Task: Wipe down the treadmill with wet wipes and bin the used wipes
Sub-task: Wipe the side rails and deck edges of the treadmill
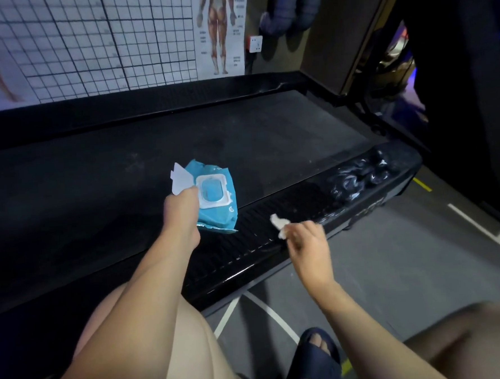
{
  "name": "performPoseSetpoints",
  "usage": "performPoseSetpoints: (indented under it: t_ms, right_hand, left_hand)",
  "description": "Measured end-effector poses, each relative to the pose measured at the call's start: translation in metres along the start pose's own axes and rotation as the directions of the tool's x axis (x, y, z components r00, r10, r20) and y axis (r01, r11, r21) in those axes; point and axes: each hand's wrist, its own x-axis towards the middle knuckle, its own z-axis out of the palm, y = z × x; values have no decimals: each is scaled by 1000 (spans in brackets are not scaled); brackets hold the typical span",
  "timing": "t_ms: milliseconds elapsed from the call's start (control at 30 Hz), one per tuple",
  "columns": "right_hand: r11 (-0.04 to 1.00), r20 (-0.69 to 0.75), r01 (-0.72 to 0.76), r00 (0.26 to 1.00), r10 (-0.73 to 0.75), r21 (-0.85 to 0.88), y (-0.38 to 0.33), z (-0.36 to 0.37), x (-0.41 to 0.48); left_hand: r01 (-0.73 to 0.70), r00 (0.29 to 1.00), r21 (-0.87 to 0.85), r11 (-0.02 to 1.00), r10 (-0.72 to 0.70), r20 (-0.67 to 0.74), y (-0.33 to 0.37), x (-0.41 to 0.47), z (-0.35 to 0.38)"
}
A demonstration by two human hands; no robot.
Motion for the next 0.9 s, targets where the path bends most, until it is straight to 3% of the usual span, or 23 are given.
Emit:
performPoseSetpoints:
  t_ms: [100, 300, 433, 533, 767, 900]
  right_hand:
    - [999, 18, 28, 999, -29, 21, 5, 15, -3]
    - [985, -93, -174, 981, 172, -17, 52, -1, 32]
    - [956, 44, -281, 957, 285, -90, 60, -15, 60]
    - [960, 184, -241, 947, 265, -144, 45, -45, 71]
    - [968, 354, 32, 933, 60, -248, 25, -128, 66]
    - [969, 286, -56, 950, 126, -242, 44, -138, 56]
  left_hand:
    - [-15, 1000, 30, 999, 15, 2, -5, 3, 3]
    - [-36, 999, 104, 994, 32, 32, -15, 12, 10]
    - [-45, 997, 139, 989, 35, 75, -19, 15, 20]
    - [-40, 997, 138, 990, 30, 78, -20, 13, 24]
    - [-15, 999, 106, 994, 10, 47, -11, 0, 13]
    - [-39, 998, 141, 989, 33, 45, -10, -5, 7]
